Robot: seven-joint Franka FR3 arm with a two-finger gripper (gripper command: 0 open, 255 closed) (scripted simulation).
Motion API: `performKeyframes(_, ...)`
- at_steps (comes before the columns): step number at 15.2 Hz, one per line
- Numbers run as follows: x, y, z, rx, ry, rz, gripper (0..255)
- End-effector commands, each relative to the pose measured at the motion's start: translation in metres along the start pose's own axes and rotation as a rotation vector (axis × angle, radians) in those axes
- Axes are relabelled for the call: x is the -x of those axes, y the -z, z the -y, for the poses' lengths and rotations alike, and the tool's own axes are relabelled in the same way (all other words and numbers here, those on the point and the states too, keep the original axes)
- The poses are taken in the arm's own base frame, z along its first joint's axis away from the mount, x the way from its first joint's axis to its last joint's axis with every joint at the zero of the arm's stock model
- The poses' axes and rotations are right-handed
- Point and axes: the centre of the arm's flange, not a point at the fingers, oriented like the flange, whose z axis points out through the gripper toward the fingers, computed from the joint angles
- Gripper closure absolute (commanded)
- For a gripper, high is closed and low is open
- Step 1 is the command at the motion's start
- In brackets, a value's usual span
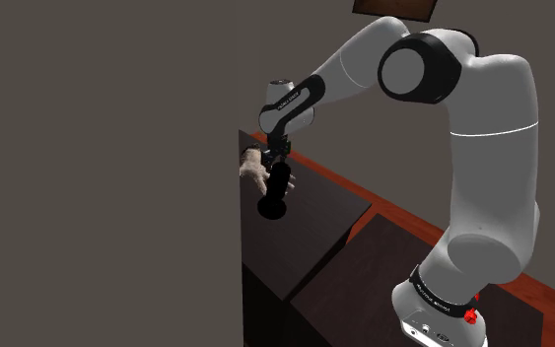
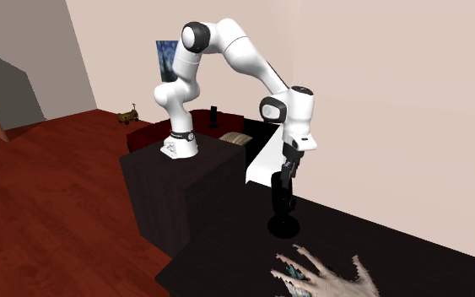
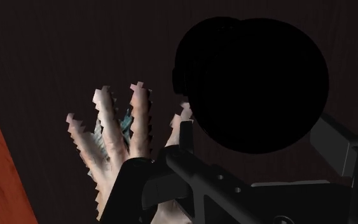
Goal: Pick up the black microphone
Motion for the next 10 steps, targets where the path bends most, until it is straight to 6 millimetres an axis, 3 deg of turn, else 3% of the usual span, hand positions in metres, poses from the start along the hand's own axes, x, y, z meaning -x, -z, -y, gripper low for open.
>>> performKeyframes(1,-0.001,0.013,-0.001,0.000,0.000,-0.001,255)
performKeyframes(8,-0.001,0.050,-0.002,0.000,0.000,-0.001,255)
performKeyframes(10,-0.001,0.050,-0.002,0.000,0.000,-0.001,255)
